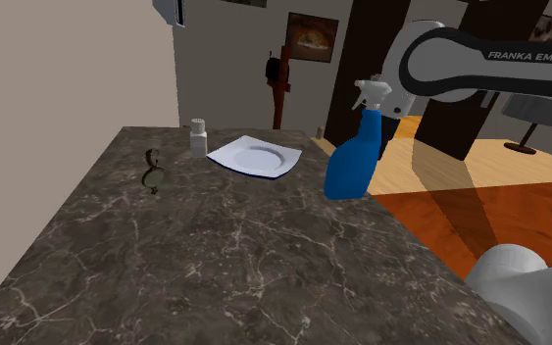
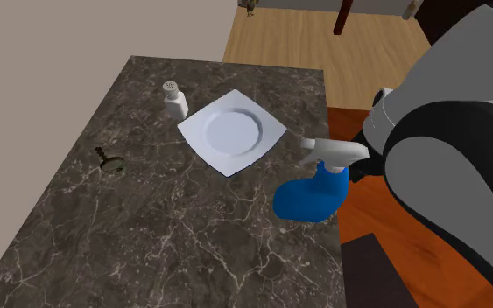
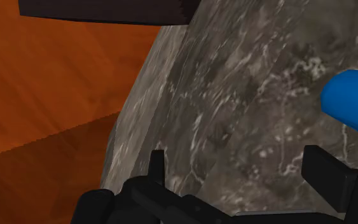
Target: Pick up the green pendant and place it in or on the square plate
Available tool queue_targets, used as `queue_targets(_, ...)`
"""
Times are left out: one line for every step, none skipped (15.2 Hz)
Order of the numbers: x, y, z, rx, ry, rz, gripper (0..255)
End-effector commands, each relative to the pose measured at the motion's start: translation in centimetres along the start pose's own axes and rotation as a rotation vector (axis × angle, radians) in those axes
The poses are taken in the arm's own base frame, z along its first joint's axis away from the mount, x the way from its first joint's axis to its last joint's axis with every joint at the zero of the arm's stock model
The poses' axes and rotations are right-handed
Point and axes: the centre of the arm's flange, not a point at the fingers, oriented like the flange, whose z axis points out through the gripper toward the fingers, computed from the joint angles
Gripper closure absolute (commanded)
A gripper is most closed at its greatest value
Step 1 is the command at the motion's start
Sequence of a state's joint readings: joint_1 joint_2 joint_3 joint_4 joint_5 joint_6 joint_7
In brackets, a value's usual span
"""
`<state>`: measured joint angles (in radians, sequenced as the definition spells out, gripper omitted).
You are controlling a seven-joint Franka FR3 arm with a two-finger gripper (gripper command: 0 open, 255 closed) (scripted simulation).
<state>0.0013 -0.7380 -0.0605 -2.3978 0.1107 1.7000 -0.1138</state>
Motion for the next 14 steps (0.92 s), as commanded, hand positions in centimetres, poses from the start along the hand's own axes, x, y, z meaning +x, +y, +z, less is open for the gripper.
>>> queue_targets(0.0,0.0,0.0,0.0,0.0,0.0,0)
queue_targets(1.0,-0.8,0.1,0.007,0.0,-0.021,0)
queue_targets(1.9,-1.6,0.2,0.014,0.0,-0.042,0)
queue_targets(2.9,-2.4,0.3,0.021,0.0,-0.063,0)
queue_targets(3.8,-3.2,0.4,0.027,-0.001,-0.084,0)
queue_targets(4.7,-4.1,0.5,0.034,-0.001,-0.105,0)
queue_targets(5.6,-5.0,0.6,0.041,-0.001,-0.126,0)
queue_targets(6.5,-5.9,0.7,0.048,-0.001,-0.147,0)
queue_targets(7.3,-6.8,0.7,0.055,-0.001,-0.168,0)
queue_targets(8.1,-7.7,0.8,0.062,-0.001,-0.189,0)
queue_targets(8.9,-8.7,0.9,0.069,-0.002,-0.21,0)
queue_targets(9.7,-9.7,0.9,0.075,-0.002,-0.231,0)
queue_targets(10.5,-10.7,1.0,0.082,-0.002,-0.252,0)
queue_targets(11.3,-11.7,1.0,0.089,-0.002,-0.273,0)
